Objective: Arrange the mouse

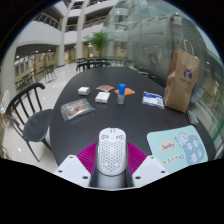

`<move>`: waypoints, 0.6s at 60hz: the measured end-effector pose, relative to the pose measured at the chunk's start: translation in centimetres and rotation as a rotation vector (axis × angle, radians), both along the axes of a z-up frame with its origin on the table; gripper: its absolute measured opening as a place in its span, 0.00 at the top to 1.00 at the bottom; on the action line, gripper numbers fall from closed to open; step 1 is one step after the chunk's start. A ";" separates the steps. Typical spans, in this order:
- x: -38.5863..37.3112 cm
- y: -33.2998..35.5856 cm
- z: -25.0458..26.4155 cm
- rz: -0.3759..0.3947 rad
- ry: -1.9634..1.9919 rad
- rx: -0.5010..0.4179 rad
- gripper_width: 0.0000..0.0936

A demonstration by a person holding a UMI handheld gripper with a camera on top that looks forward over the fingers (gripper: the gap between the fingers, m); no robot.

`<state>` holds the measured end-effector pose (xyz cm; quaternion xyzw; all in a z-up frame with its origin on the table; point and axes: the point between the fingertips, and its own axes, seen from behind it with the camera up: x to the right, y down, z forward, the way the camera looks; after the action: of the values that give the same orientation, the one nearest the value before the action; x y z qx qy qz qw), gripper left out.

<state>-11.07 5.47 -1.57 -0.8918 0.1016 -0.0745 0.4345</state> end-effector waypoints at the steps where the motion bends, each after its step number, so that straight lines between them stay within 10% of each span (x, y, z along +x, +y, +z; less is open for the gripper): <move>1: -0.2 -0.1 0.1 0.026 -0.004 -0.006 0.57; 6: 0.3 -1.8 1.6 0.086 -0.073 -0.043 0.58; 19: 11.6 -7.8 8.9 -0.043 -0.127 0.075 0.58; 36: 19.7 -11.1 1.4 -0.049 -0.063 -0.061 0.58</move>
<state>8.62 -5.59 -0.14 -0.8992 0.1076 -0.1162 0.4080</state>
